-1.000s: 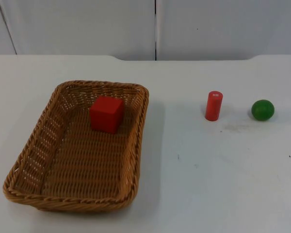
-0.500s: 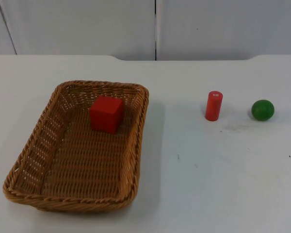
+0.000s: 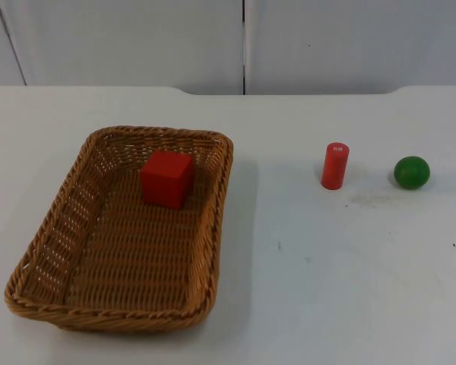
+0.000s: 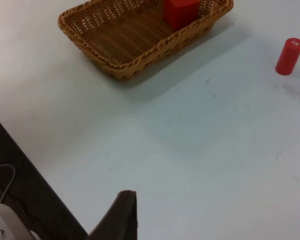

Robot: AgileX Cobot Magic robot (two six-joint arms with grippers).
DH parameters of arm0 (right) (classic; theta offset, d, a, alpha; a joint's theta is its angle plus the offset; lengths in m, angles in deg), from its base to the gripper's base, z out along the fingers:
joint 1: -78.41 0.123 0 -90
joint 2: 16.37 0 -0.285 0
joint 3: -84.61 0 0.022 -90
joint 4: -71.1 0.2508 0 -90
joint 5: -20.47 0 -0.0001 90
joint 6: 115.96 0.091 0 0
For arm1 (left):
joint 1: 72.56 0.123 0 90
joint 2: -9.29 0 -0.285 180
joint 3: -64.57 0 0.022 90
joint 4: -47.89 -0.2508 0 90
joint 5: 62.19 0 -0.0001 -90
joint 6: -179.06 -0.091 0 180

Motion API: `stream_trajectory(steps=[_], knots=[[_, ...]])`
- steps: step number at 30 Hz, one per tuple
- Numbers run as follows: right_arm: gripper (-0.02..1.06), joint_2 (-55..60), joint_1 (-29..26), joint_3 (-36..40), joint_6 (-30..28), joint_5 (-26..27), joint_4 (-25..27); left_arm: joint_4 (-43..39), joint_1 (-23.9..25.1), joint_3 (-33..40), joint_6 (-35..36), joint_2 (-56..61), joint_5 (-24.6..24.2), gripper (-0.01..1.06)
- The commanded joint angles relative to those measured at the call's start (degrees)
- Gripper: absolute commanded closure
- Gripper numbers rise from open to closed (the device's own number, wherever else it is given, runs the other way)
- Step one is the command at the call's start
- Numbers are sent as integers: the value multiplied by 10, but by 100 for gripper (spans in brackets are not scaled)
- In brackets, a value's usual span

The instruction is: Pick up the basket with the left hand and place the object to the left of the red cylinder into the basket with the right hand.

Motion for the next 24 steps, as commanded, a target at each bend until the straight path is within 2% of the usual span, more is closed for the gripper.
stream_trajectory(steps=[1, 24], knots=[[0, 1, 0, 1, -4, 5, 2, 4, 1, 3, -2, 2, 5, 0], [-1, 1, 1, 1, -14, 5, 9, 10, 1, 3, -2, 2, 5, 0]])
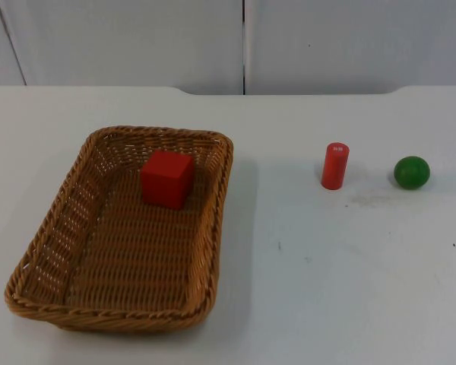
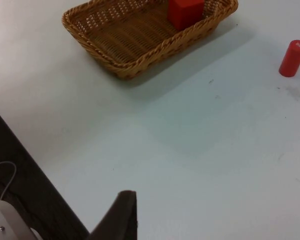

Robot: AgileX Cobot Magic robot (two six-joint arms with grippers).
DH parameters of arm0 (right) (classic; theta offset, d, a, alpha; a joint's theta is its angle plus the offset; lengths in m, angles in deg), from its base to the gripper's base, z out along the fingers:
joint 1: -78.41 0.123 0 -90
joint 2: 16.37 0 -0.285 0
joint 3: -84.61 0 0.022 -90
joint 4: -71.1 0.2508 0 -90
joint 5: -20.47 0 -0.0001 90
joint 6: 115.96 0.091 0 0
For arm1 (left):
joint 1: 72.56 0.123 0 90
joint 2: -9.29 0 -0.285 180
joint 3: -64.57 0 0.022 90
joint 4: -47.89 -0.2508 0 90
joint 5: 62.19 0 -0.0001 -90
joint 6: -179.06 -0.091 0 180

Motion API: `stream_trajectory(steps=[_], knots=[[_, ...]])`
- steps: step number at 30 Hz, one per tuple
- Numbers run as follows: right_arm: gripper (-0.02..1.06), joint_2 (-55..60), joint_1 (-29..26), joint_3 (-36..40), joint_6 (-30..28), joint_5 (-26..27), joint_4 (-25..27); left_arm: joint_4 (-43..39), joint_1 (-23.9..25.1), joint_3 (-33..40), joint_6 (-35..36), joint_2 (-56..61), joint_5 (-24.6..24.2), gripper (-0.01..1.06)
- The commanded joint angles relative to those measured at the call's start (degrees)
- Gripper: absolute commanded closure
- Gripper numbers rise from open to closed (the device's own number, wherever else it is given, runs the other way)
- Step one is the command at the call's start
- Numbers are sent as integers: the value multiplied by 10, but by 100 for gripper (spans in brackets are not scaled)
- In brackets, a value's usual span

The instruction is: Pick up the basket with the left hand and place the object to the left of the red cylinder into the basket with the right hand.

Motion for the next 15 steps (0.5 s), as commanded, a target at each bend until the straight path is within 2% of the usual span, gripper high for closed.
stream_trajectory(steps=[1, 9, 15], knots=[[-1, 1, 1, 1, -3, 5, 4, 4, 1, 3, -2, 2, 5, 0], [-1, 1, 0, 1, -3, 6, 4, 4, 1, 3, -2, 2, 5, 0], [-1, 1, -34, 1, -3, 6, 4, 4, 1, 3, -2, 2, 5, 0]])
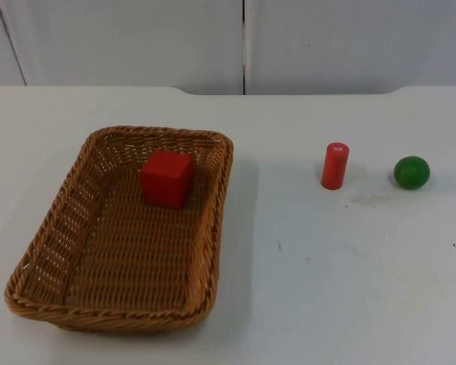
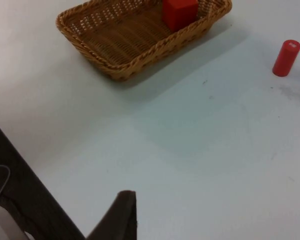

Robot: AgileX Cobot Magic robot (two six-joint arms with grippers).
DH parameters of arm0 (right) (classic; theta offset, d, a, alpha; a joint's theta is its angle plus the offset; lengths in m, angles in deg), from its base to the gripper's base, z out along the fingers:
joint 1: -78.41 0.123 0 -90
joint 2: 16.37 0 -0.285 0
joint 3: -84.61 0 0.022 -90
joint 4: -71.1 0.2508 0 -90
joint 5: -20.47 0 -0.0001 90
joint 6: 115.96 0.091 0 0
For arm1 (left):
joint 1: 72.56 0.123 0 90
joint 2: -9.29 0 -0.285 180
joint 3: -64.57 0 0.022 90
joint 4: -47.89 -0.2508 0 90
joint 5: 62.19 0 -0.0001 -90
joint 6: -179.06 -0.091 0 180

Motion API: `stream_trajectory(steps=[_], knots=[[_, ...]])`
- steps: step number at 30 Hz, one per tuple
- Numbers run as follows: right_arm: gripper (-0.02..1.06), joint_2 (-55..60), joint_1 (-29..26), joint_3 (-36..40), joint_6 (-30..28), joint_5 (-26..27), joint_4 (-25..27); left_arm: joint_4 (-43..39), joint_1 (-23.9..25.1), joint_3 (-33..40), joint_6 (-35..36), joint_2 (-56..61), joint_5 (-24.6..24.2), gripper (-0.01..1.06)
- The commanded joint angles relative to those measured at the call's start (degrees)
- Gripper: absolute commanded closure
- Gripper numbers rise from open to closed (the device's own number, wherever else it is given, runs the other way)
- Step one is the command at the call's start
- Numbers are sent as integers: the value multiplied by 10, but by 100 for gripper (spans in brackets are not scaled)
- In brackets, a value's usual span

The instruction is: Pick up the basket with the left hand and place the object to the left of the red cylinder into the basket with the right hand.

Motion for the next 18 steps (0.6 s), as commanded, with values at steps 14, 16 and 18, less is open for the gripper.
stream_trajectory(steps=[14, 16, 18], knots=[[-1, 1, -154, 1, -1, 5, 4, 4, 1, 3, -2, 2, 5, 0], [-1, 1, -181, 1, -1, 5, 4, 4, 1, 3, -2, 2, 5, 0], [-1, 1, -193, 1, -1, 5, 4, 4, 1, 3, -2, 2, 5, 0]])
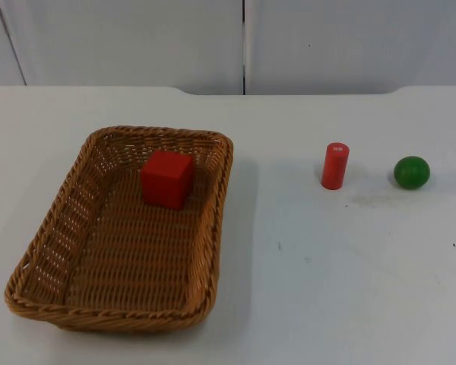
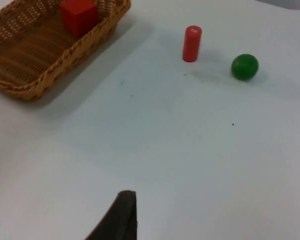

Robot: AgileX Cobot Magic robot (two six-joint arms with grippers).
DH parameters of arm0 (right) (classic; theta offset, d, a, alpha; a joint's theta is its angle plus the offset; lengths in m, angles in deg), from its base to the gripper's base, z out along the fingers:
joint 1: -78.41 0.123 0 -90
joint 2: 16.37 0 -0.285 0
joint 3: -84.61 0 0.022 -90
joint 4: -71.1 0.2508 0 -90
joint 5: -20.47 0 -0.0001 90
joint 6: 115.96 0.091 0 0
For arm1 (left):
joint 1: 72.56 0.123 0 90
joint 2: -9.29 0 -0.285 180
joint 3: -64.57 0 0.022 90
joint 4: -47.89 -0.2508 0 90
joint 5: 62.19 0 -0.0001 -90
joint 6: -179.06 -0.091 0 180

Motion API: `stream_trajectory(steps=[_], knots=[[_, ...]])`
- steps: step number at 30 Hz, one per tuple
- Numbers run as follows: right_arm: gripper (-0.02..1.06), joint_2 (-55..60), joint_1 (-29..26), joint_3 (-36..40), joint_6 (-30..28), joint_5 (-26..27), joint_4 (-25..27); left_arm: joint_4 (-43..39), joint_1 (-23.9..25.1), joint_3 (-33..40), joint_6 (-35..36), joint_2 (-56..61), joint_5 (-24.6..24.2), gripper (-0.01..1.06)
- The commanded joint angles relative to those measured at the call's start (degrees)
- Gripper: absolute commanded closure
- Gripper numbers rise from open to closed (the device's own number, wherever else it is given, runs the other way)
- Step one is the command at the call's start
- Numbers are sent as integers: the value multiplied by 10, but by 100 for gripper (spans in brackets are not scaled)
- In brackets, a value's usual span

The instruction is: Pick up the basket with the left hand and place the object to the left of the red cylinder into the basket with the right hand.

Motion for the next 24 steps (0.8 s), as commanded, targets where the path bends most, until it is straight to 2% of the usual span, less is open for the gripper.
stream_trajectory(steps=[1, 16, 24], knots=[[-1, 1, -23, 1, 0, 5, 3, 4, 1, 3, -2, 2, 5, 0], [-1, 1, -200, 1, 0, 5, 3, 4, 1, 3, -2, 2, 5, 0], [-1, 1, -255, 1, 0, 5, 3, 4, 1, 3, -2, 2, 5, 0]])
